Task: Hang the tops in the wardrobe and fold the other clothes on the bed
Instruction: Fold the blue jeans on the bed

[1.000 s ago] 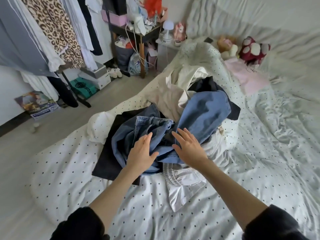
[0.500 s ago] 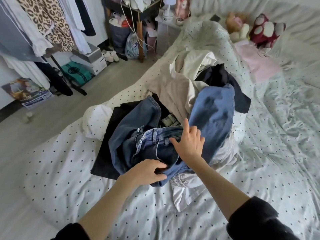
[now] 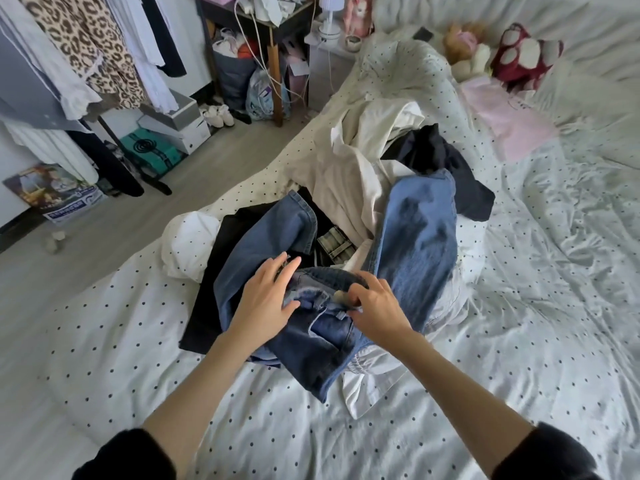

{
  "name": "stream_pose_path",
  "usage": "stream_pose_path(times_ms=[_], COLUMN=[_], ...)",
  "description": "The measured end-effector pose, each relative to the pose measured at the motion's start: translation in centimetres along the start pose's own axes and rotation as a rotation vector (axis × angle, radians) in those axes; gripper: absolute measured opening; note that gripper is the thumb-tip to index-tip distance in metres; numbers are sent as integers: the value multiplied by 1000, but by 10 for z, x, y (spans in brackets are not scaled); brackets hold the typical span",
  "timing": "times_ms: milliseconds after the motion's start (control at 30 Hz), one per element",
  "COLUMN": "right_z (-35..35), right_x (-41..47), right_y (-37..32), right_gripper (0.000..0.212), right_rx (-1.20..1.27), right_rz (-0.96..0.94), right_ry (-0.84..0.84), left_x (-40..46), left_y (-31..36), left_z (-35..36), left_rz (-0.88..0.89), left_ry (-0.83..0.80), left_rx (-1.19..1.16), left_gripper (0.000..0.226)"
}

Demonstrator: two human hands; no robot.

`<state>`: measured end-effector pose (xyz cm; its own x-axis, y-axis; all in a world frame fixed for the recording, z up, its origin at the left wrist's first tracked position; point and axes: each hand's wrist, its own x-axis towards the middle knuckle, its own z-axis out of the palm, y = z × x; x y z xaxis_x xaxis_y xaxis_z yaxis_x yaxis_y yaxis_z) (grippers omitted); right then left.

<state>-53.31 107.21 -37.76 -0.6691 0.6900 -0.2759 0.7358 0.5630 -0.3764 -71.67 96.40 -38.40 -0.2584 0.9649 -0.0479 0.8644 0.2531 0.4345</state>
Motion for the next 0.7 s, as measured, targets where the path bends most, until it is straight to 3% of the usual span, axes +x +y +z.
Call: stream_pose_path(times_ms=[100, 200, 300, 400, 533, 700], right_z=[-2, -9, -19, -32, -64, -99], right_x=[-13, -26, -42, -57, -83, -133], right_y=[7, 17, 31, 41, 47, 69], right_gripper=[17, 17, 37, 54, 50, 40], right_rx=[136, 258, 343, 294, 291, 315], right_rz=[-21, 34, 96, 74, 2, 69], right_ry=[-28, 15, 43, 101, 257, 418], left_x=[15, 21, 26, 39, 61, 65], left_y=[-1, 3, 13, 35, 85, 148], left_z=[7, 10, 6, -7, -19, -14], left_rz=[-2, -5, 45, 172, 386, 471], left_ry=[-155, -135, -93, -183, -448, -639], left_rx=[-73, -177, -185, -153, -60, -66], left_gripper=[60, 52, 66, 79, 84, 58])
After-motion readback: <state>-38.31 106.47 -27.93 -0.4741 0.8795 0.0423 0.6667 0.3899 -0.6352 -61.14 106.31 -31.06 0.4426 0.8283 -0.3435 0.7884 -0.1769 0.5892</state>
